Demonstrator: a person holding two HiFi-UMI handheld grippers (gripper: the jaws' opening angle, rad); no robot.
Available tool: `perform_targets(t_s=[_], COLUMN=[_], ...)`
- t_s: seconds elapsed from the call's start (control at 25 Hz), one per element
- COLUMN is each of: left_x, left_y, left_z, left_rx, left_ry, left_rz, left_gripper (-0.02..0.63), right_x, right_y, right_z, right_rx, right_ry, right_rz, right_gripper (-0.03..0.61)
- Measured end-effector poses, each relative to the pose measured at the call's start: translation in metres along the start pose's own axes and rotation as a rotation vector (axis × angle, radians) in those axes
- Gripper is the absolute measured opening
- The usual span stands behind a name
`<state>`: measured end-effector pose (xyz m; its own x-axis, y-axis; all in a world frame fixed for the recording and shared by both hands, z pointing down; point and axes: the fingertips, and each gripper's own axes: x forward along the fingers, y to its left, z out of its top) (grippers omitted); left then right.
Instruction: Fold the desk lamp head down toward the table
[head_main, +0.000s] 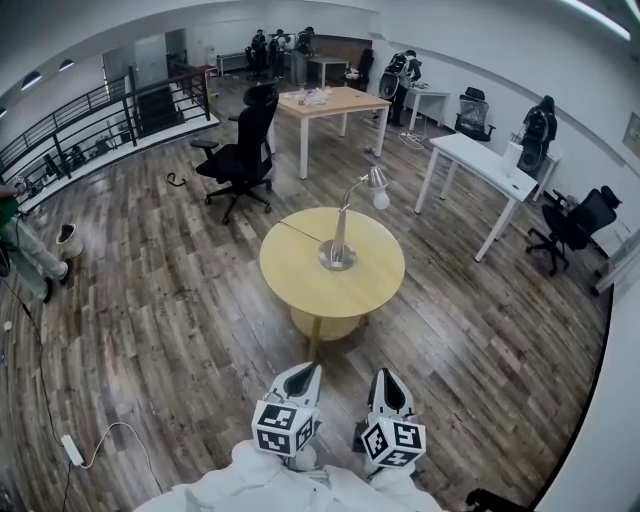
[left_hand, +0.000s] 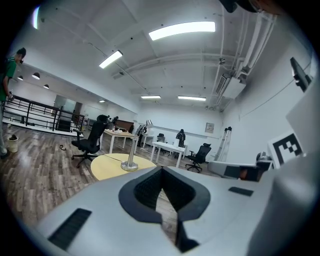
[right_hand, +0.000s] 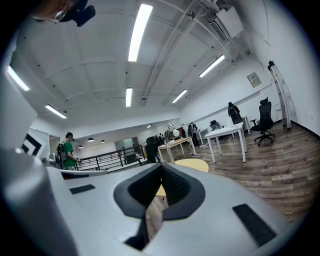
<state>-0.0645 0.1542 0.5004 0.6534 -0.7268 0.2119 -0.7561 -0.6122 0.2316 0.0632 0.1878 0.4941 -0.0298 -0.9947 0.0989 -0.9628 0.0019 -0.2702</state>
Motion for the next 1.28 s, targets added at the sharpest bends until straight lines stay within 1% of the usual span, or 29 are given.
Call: perform_targets(t_s=[0.24,0.56,0.84,1.04,1.28], left_x=[0.035,0.070,0.097,0.126,0.170], left_y=[0.027,0.041,0.064,0.076,0.096], left_z=[0.008,0.015,0.016,0.021,0.032], left_rx=[-0.014,-0.016,-0.042,-0.048,-0.044], left_ry=[0.016,0.032,0.040,0.037,0.043], left_rz=[-0.015,-0.035,-0.023,0.000,0.018], left_gripper=[-0.001,0.000,-0.001,0.000,-0.002], right_x=[0.039,0.072,0.107,0.141,0.191], right_y=[-0.001,-0.017,-0.023,-0.036,-0.050], right_z=[0.003,0.008,0.007,0.008,0.022], right_rx=[0.000,0.005,0.030,0.044,0.041], right_ry=[0.004,0.008,0.009,0.020,0.006], right_rz=[-0.022,-0.058,-0.041,-0.027,-0.003], right_gripper=[0.014,0.014,0.014,0.014,0.014])
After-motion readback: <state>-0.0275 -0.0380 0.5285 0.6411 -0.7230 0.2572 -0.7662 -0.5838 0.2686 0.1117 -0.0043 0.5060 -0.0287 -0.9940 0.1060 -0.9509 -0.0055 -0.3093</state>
